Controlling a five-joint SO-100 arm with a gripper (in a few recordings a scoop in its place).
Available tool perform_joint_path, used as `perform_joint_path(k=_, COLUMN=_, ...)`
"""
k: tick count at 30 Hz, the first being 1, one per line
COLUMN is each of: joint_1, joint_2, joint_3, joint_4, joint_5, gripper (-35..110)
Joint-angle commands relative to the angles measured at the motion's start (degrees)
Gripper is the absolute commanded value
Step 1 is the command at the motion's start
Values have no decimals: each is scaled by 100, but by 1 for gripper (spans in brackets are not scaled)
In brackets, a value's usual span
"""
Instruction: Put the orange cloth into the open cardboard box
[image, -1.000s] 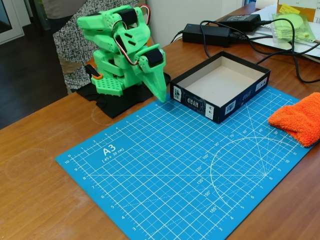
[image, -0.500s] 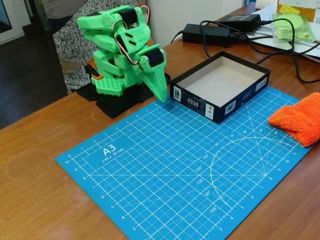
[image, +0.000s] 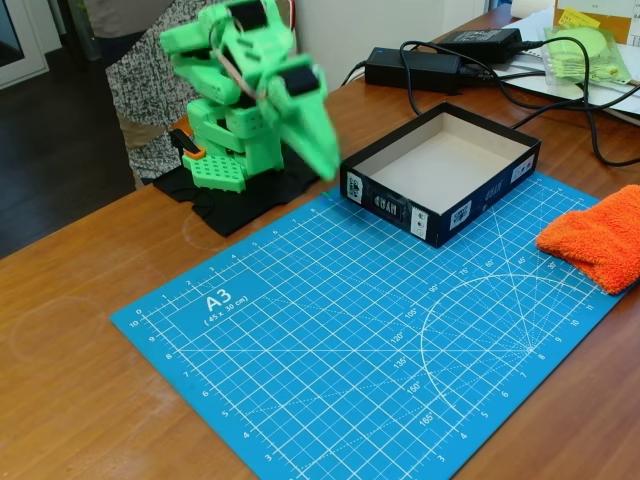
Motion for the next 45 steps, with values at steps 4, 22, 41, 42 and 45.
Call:
perform_joint_path(k=4, joint_1=-1424, joint_2=-5265, joint_3=-4737, joint_4=167, joint_5=1099, gripper=28)
perform_joint_path(k=22, joint_1=-2039, joint_2=-14520, joint_3=-14599, joint_4=1626, joint_5=308, gripper=33)
perform_joint_path(k=41, joint_1=-2347, joint_2=-16550, joint_3=-15486, joint_4=1020, joint_5=-536, gripper=34)
perform_joint_path(k=42, joint_1=-2391, joint_2=-16576, joint_3=-15442, joint_4=1011, joint_5=-562, gripper=34)
perform_joint_path(k=45, joint_1=-2505, joint_2=-16559, joint_3=-15267, joint_4=940, joint_5=-606, gripper=34)
